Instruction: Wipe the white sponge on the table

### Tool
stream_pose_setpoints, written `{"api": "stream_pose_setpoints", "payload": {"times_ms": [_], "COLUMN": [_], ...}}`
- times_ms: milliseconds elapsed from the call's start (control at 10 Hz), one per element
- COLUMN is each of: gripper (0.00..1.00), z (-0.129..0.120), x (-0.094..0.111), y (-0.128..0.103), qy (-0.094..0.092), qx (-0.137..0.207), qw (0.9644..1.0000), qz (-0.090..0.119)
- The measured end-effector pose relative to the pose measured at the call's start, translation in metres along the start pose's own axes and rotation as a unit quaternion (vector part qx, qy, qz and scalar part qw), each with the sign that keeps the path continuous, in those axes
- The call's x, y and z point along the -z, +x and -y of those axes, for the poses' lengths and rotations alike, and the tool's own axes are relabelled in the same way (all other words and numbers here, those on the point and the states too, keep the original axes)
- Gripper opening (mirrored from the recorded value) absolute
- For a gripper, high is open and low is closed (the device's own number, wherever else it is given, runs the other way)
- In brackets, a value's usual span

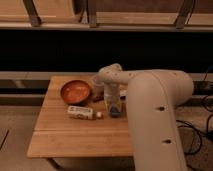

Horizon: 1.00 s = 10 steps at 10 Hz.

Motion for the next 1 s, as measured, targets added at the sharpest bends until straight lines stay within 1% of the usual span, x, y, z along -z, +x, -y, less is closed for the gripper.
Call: {"api": "stream_pose_setpoints", "payload": {"times_ms": [200,400,500,700,1000], "gripper": [0.33,0.27,0.29,0.46,0.77], "z": [0.0001,0.0002,0.0001,0.0001,0.0], "x": [0.0,0.0,0.0,-0.0001,-0.0001], "y": [0.0,0.0,0.0,0.0,0.0], "qy": [0.0,0.0,0.0,0.0,0.0], "qx": [0.0,0.0,0.0,0.0,0.0], "qw": [1.0,1.0,1.0,1.0,1.0], "qz": [0.0,0.0,0.0,0.0,0.0]}}
